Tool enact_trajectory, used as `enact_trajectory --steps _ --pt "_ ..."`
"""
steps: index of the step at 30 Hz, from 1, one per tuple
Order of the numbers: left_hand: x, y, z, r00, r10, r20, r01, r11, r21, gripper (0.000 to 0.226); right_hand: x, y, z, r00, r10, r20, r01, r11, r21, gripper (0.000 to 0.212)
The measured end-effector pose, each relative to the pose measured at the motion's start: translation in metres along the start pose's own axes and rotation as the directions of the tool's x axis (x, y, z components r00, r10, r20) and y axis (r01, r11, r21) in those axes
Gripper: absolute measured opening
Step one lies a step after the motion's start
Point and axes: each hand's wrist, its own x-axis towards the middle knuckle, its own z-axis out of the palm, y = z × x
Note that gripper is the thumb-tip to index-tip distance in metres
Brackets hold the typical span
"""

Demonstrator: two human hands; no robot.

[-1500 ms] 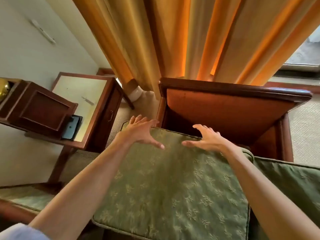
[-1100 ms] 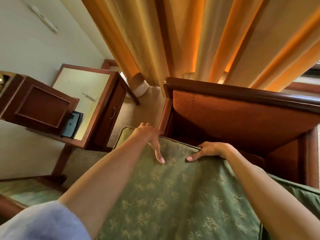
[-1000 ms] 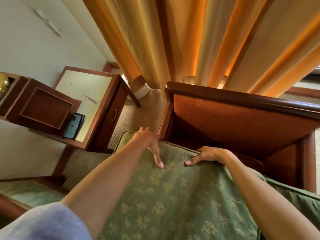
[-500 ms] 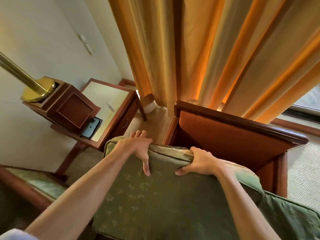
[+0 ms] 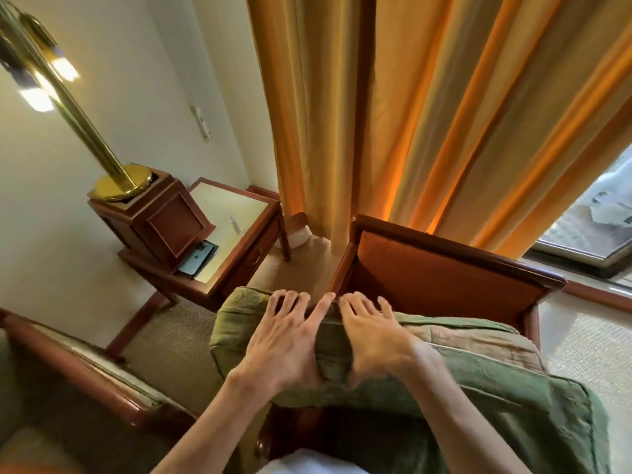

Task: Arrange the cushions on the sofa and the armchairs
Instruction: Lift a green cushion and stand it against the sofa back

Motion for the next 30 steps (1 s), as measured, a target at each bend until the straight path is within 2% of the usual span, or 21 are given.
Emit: enact_trajectory --steps 3,5,8,11,14,18,21,27,30 --pt "-0.010 -0.009 0.006 0.998 -0.046 -0.040 0.044 0.998 -0.050 0.130 0.000 -0.012 0.014 0.982 -0.126 -0.144 0.136 0.989 0.062 0.132" --pt "-0.016 -0.016 0.008 0.997 -0.053 -0.064 0.048 0.996 -0.073 0.127 -0.016 0.009 0.020 0.970 -0.118 -0.212 0.143 0.984 0.105 0.128" --pt "-0.023 -0.021 0.008 0.995 -0.067 -0.075 0.062 0.996 -0.068 0.128 -0.059 0.080 0.034 0.983 0.048 -0.180 -0.027 0.993 0.119 0.131" --pt "-0.028 -0.013 0.010 0.993 -0.074 -0.088 0.069 0.996 -0.063 0.123 -0.093 0.134 0.052 0.961 0.230 -0.152 -0.208 0.967 0.147 0.133" --pt "-0.033 -0.002 0.014 0.995 -0.060 -0.076 0.058 0.998 -0.030 0.118 -0.098 0.135 0.073 0.955 0.253 -0.153 -0.234 0.964 0.130 0.127" --pt "-0.052 -0.008 0.014 0.988 -0.107 -0.113 0.102 0.993 -0.051 0.113 -0.099 0.123 0.081 0.922 0.206 -0.329 -0.152 0.972 0.182 0.120" --pt "-0.079 -0.015 0.014 0.979 -0.135 -0.150 0.128 0.990 -0.057 0.111 -0.107 0.106 0.074 0.907 0.142 -0.397 -0.075 0.981 0.179 0.115" --pt "-0.167 -0.038 0.004 0.935 -0.310 -0.171 0.289 0.947 -0.140 0.108 -0.103 0.041 0.048 0.900 -0.071 -0.429 0.122 0.988 0.092 0.105" --pt "-0.231 -0.054 0.000 0.878 -0.449 -0.164 0.424 0.890 -0.167 0.111 -0.090 -0.012 0.035 0.884 -0.230 -0.408 0.268 0.963 0.039 0.097"
